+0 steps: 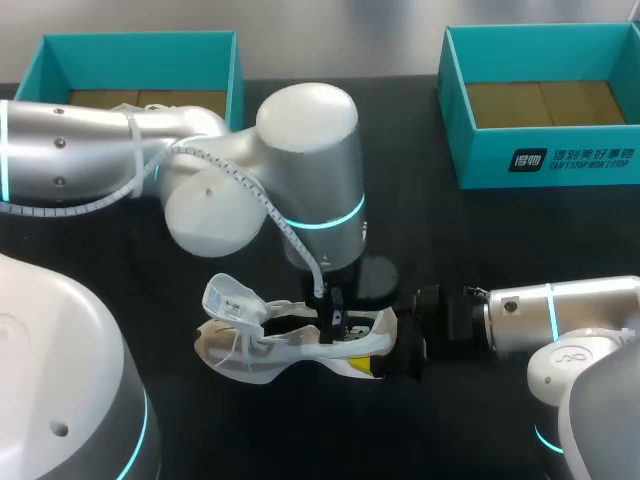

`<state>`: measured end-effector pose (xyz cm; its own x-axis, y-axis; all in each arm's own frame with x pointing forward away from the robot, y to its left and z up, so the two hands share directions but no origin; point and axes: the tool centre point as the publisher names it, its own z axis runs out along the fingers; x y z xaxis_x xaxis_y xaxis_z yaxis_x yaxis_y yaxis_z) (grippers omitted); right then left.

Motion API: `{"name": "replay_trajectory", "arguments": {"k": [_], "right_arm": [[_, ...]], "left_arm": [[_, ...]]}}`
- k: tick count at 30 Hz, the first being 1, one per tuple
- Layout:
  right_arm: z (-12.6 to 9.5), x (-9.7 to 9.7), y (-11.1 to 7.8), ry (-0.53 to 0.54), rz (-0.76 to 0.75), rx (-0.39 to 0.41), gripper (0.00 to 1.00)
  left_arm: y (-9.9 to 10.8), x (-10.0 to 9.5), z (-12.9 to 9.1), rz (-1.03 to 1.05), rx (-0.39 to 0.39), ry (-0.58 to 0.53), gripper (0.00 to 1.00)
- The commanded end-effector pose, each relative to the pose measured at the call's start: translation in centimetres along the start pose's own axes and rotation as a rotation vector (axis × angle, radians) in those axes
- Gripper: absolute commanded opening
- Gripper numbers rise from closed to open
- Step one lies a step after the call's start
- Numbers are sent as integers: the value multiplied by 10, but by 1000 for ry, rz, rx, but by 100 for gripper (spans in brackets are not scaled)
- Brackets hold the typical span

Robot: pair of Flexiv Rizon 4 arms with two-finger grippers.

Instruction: Take the shoe out of the shoebox, open the shoe tongue, remove and reinsert the insole, then place the shoe into the shoebox

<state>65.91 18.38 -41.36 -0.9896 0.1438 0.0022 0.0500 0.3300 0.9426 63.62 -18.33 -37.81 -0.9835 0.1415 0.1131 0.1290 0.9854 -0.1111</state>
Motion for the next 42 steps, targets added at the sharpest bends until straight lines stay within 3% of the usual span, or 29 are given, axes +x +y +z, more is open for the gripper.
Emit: {"name": "replay_trajectory", "arguments": {"k": [1, 11, 18, 19, 21, 26, 42], "right_arm": [[2, 0, -1, 0, 0, 5, 0], [2, 0, -1, 0, 0, 5, 0], [2, 0, -1, 0, 0, 5, 0], [2, 0, -1, 0, 0, 5, 0], [2, 0, -1, 0, 0, 5, 0], [2, 0, -1, 0, 0, 5, 0], [2, 0, -1, 0, 0, 5, 0]], "left_arm": [[16, 1, 1, 0, 15, 35, 0], [39, 11, 5, 38, 34, 133, 0], [43, 13, 7, 46, 42, 110, 0], [43, 14, 8, 50, 40, 102, 14], [43, 16, 9, 54, 34, 84, 27], [41, 18, 15, 59, 20, 36, 42], [36, 6, 41, 88, -17, -224, 47]]}}
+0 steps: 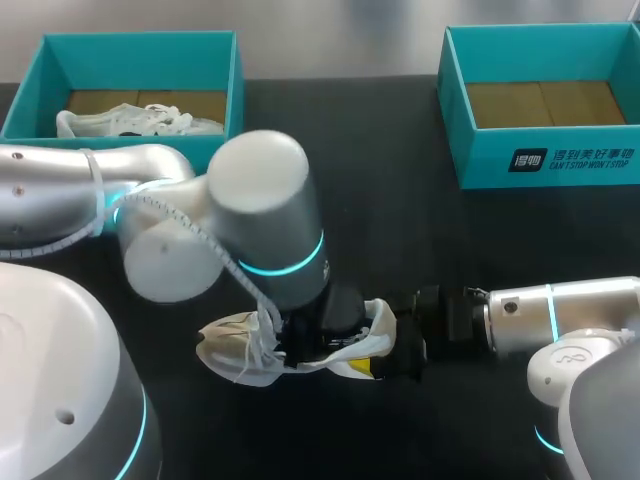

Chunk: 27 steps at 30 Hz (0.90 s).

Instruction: Take the shoe out of the shoebox, open the shoe tongue, remove and reinsert the insole, then place the shoe into the shoebox

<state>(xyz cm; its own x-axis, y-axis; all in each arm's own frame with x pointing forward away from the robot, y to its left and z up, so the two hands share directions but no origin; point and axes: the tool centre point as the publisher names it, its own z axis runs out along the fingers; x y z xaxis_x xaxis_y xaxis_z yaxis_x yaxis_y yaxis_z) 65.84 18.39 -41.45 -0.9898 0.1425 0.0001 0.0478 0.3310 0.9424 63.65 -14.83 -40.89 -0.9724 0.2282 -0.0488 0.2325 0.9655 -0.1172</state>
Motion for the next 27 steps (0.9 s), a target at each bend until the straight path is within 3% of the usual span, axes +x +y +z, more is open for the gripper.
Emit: {"name": "replay_trajectory", "arguments": {"k": [1, 13, 18, 20, 22, 27], "right_arm": [[1, -1, 0, 0, 3, 4, 0], [1, -1, 0, 0, 3, 4, 0], [1, -1, 0, 0, 3, 4, 0], [1, -1, 0, 0, 3, 4, 0], [1, -1, 0, 0, 3, 4, 0], [1, -1, 0, 0, 3, 4, 0]], "left_arm": [[-2, 5, 14, -24, -31, -86, 47], [3, -11, -3, -89, -14, -130, 42], [2, -16, 1, -103, -43, -159, 39], [3, -20, 2, -124, -36, -152, 33], [5, -23, -1, -140, -17, -142, 3], [10, -25, -15, -166, 38, -128, 0]]}}
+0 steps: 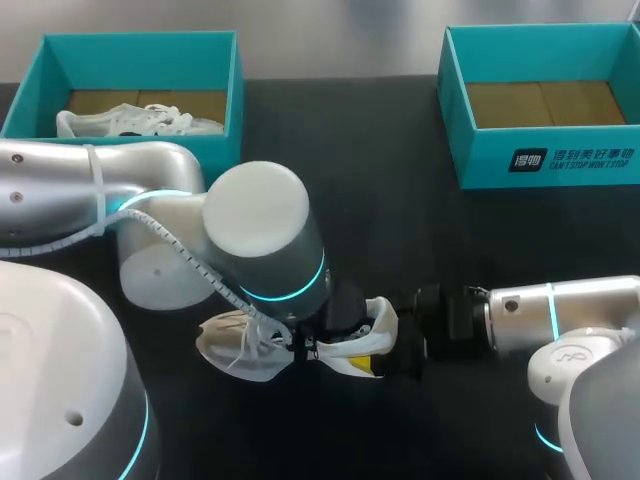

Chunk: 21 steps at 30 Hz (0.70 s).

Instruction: Take the shoe out of the shoebox, open the shoe tongue, remove and reinsert the insole, then place the shoe into the shoebox

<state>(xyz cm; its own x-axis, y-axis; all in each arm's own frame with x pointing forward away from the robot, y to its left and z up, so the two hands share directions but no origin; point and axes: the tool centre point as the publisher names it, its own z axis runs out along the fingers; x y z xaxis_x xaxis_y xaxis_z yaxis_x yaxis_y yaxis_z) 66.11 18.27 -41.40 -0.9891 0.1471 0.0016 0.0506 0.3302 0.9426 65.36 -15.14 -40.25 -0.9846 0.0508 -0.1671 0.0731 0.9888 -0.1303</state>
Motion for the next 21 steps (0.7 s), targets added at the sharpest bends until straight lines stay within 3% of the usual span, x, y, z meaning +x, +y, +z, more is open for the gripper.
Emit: {"name": "replay_trajectory", "arguments": {"k": [1, 9, 21], "right_arm": [[2, 2, 0, 4, 0, 5, 0], [2, 2, 0, 4, 0, 5, 0], [2, 2, 0, 4, 0, 5, 0]], "left_arm": [[10, -11, -12, -14, 58, 24, 0], [16, -12, -33, -48, 171, 110, 0], [16, -11, -43, -45, 282, 225, 0]]}}
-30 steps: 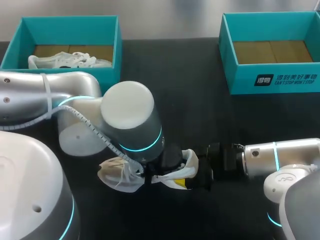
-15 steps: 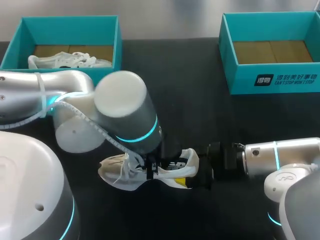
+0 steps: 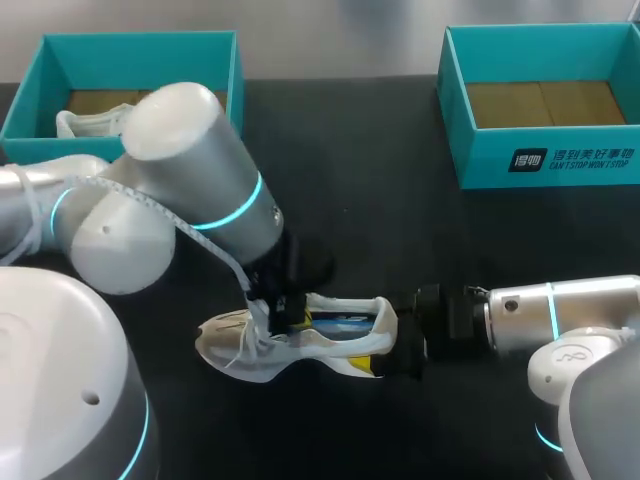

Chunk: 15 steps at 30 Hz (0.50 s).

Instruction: Take the shoe out of the shoebox, open the shoe tongue, remove and reinsert the insole, then place the shoe into the shoebox

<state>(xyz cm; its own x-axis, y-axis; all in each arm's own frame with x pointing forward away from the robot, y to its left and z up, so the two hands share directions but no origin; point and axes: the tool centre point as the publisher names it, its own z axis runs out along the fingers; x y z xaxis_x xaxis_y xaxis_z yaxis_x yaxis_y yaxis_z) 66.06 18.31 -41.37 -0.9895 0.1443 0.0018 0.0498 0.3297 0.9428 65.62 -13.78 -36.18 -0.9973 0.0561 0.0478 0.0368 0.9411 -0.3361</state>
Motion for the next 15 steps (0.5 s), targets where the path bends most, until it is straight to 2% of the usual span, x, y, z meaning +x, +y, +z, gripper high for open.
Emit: {"name": "replay_trajectory", "arguments": {"k": [1, 9, 15], "right_arm": [[2, 1, -1, 1, 1, 5, 0], [2, 1, -1, 1, 1, 5, 0], [2, 1, -1, 1, 1, 5, 0]], "left_arm": [[6, -2, -5, 8, 73, 16, 0], [3, -2, -7, 5, 92, 13, 0], [4, -4, -11, -10, 147, 6, 0]]}}
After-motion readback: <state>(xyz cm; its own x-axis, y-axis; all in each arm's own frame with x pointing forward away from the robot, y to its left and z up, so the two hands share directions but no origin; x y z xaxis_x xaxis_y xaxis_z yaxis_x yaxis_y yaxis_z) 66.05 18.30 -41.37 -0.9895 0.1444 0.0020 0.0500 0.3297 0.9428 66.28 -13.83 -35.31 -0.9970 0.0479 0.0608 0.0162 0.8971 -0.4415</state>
